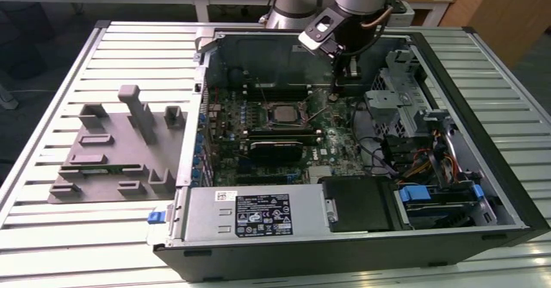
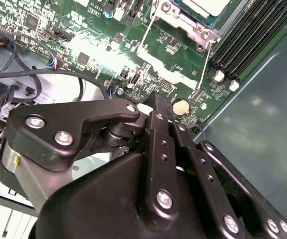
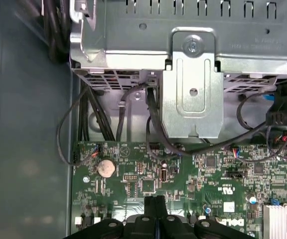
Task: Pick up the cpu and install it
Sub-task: 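Close the cpu cover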
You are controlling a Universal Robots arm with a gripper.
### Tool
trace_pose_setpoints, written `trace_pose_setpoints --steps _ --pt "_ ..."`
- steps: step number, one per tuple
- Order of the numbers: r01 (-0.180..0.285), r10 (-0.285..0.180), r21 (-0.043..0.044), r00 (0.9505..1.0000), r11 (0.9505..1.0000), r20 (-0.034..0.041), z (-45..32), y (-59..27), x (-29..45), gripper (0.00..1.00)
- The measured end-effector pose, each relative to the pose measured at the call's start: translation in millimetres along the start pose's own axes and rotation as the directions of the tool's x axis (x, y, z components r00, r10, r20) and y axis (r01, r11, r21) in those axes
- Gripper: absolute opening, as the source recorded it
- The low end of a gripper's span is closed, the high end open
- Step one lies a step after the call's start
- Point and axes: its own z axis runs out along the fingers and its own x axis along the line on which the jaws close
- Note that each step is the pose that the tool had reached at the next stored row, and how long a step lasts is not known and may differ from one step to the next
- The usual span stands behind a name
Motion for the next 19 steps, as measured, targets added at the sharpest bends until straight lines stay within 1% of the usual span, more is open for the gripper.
trace_pose_setpoints --steps 19 --pt "0.000 0.000 0.0000 1.0000 1.0000 -0.0001 20.8 0.2 0.4 0.11"
